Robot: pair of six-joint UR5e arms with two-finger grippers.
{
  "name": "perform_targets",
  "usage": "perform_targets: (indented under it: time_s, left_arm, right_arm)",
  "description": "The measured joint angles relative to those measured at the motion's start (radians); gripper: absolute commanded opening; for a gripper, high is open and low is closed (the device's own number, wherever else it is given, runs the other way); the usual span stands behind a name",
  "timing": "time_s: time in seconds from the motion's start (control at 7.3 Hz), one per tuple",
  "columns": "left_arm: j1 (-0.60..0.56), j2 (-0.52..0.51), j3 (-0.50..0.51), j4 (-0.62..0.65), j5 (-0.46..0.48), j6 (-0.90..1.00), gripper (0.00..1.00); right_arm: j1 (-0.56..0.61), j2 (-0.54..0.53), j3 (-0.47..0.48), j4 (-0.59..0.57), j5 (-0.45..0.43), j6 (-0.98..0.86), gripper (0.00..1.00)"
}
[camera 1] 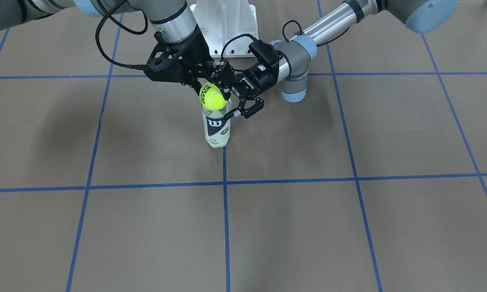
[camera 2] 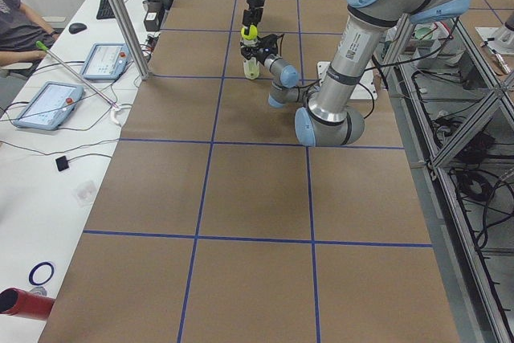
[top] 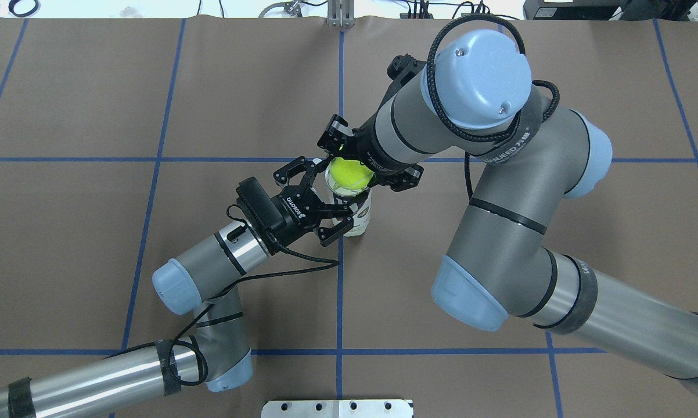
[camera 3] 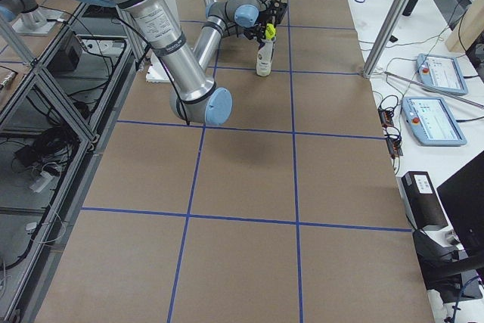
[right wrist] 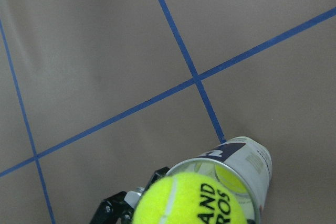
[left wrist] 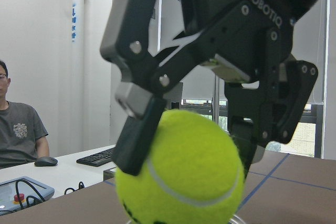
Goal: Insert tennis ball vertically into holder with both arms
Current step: 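Lower the ball into the can and open the right gripper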
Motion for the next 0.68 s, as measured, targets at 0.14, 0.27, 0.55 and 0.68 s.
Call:
perform_targets:
  time_s: [0.14,0.27,0.55,0.68]
  left_arm:
    - [0.0,0.001,0.0,0.0,0.0,0.0,0.85]
    - [0.0,0.001,0.0,0.0,0.0,0.0,0.87]
    - [0.0,0.002,0.0,0.0,0.0,0.0,0.88]
    - [0.0,0.002,0.0,0.0,0.0,0.0,0.89]
  right_arm:
    - [-0.01,-0.003,0.001,0.0,-0.016,0.0,1.0]
    - [-0.016,-0.004,0.002,0.001,-0.029,-0.001,1.0]
    - [-0.018,-0.007,0.003,0.001,-0.036,-0.002,1.0]
    - [-0.018,-0.008,0.005,0.001,-0.037,-0.002,1.0]
